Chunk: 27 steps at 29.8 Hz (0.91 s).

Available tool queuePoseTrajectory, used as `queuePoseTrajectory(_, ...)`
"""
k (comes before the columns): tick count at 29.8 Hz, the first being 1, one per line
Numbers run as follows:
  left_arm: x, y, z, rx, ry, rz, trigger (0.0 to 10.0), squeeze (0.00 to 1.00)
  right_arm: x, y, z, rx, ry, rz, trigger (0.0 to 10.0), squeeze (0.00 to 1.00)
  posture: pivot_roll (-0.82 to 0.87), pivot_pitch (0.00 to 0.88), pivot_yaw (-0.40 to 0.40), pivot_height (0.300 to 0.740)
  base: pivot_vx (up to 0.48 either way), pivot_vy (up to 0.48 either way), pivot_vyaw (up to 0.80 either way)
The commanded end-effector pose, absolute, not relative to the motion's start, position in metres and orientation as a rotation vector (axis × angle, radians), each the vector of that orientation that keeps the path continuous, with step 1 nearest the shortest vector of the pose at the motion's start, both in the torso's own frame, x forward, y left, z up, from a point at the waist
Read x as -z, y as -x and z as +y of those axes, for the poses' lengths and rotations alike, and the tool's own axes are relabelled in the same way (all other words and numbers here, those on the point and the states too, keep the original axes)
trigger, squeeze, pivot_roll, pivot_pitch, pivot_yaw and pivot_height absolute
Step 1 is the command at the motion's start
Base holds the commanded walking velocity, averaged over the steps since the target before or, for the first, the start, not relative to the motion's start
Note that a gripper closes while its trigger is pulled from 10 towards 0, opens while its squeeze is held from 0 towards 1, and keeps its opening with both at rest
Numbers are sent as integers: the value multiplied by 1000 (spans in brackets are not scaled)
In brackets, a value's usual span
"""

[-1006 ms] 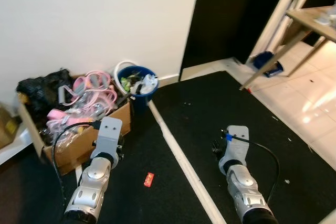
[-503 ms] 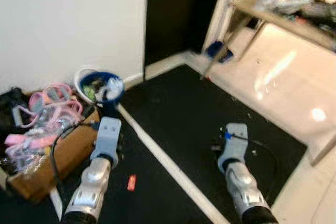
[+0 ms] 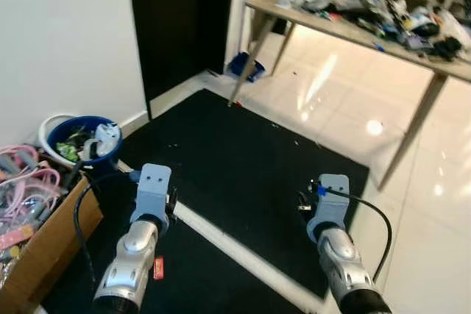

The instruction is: Picking trash to rubbish bin

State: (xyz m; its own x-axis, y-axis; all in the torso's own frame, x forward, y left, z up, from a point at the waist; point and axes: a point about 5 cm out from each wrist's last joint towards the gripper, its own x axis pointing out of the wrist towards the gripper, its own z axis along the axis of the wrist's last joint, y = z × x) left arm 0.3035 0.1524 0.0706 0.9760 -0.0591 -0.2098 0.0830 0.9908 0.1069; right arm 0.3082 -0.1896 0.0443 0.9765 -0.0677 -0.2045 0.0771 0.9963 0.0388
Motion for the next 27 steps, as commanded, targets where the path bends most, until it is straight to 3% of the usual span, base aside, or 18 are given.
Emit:
queuePoseTrajectory(1,-69,-303,149,86,-111,213,10000,0,-41,-306,-194,95,-59,221,10000,0,-15,91,-38,740,0,0,-731)
queuePoseTrajectory(17,-71,-304,146,124,-123,201,10000,0,-41,-303,-199,122,-84,213,10000,0,-19,107,-29,740,0,0,-728)
queuePoseTrajectory(27,-74,-306,142,141,-109,190,10000,0,-42,-304,-197,117,-64,213,10000,0,-20,113,-31,740,0,0,0)
